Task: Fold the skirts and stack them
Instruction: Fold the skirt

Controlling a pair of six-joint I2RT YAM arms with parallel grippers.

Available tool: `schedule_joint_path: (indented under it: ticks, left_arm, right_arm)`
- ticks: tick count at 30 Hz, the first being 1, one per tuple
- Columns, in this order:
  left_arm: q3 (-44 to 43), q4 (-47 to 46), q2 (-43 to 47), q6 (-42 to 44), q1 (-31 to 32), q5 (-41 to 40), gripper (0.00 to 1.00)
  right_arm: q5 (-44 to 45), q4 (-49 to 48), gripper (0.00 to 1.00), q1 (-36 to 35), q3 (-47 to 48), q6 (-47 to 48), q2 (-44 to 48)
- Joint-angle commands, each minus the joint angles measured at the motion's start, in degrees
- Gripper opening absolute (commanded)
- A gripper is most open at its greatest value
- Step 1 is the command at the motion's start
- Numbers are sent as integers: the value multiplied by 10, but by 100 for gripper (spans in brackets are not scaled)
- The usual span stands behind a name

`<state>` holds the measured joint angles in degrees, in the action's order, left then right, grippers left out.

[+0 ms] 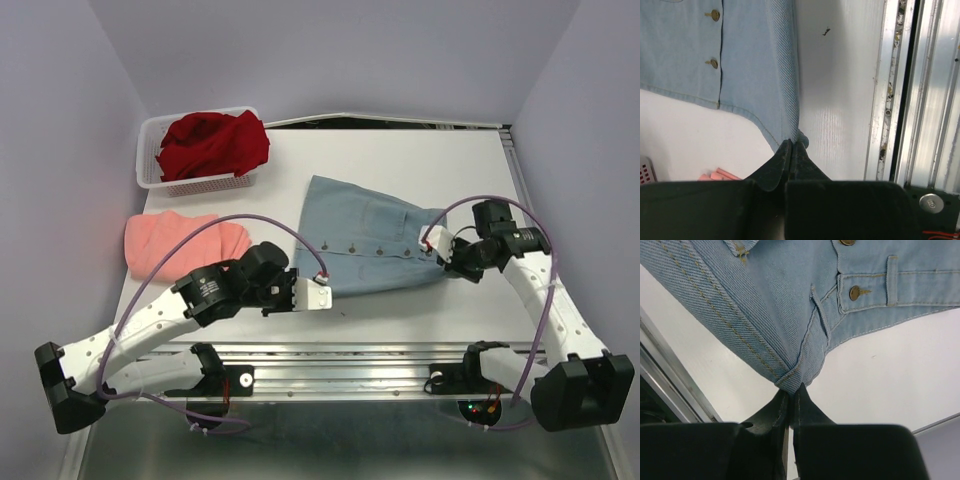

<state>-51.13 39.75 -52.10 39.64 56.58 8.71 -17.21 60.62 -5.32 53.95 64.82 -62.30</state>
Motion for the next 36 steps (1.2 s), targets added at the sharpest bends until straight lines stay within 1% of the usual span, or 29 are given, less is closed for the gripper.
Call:
schedule_joint_path:
  ticks: [1,6,8,10,12,16,17,18,21,24,28,32,35,36]
  left_arm:
    - [-68,63,17,6,-9,29,0]
    - [-185,89,-11,-14,-39,44,0]
    - [-227,76,-27,-27,-47,36,0]
    - [-246,65,-42,-38,-67,21,0]
    - [-255,32,-64,-43,-77,2,0]
    - [-239,-36,-102,-27,-122,-31,0]
    - [-238,-55,-121,-25,-148,-26,0]
    - [-238,-64,-130,-22,-161,-19,0]
    - [-236,-96,-164,-8,-196,-17,0]
    - [-238,-121,-201,3,-220,-16,0]
    - [-257,-142,-250,13,-244,-7,0]
    - [-266,-167,-299,30,-254,-3,0]
    - [-281,-192,-353,29,-257,2,0]
    - [-287,-208,-381,28,-259,1,0]
  right_arm:
    - [9,58,1,0,27,37,55]
    - [-4,116,1,0,28,61,108]
    - [-12,121,1,0,36,50,106]
    - [-15,112,1,0,57,34,90]
    - [-14,99,1,0,76,22,43]
    - [-17,94,1,0,138,15,-44]
    - [-15,93,1,0,163,16,-59]
    - [-14,96,1,0,177,19,-87]
    - [-9,107,2,0,211,32,-132]
    - [-5,107,5,0,226,44,-159]
    - [19,99,9,0,239,59,-201]
    - [25,81,11,0,251,63,-252]
    - [22,55,11,0,265,59,-305]
    - [20,43,12,6,272,57,-337]
